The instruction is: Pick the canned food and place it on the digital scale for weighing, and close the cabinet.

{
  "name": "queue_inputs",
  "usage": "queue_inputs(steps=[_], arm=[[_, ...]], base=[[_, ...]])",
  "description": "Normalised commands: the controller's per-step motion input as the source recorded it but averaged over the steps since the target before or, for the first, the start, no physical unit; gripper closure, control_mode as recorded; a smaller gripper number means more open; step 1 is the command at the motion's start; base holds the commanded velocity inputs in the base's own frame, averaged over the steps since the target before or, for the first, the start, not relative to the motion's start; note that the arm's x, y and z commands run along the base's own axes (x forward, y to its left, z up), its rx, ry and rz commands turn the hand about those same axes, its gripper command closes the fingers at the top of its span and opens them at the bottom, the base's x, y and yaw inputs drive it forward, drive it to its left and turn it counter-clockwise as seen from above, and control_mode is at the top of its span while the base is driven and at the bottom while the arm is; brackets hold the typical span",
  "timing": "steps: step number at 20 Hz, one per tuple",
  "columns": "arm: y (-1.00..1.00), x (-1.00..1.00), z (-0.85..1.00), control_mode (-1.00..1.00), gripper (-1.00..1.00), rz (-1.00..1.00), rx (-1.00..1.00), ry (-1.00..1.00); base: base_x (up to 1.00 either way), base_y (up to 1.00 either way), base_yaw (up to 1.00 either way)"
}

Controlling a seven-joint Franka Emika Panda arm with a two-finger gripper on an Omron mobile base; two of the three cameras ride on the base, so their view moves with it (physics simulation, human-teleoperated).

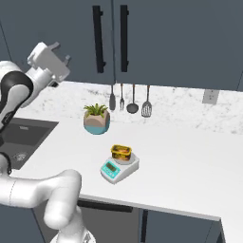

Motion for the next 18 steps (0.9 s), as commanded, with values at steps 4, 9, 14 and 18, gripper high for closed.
queue_inputs(steps=[4, 9, 14, 18], arm=[[-0.36, 0.62, -0.01, -1.0, -1.0, -0.15, -0.05, 0.0], [-0.2, 0.75, -0.29, -1.0, -1.0, -0.05, -0.05, 0.0], [-0.46, 0.27, -0.45, -1.0, -1.0, 0.05, 0.0, -0.09], [-0.87, -0.22, -0.64, -1.0, -1.0, 0.25, 0.0, -0.22]], base=[[0.0, 0.0, 0.0], [0.0, 0.0, 0.0], [0.0, 0.0, 0.0], [0.0, 0.0, 0.0]])
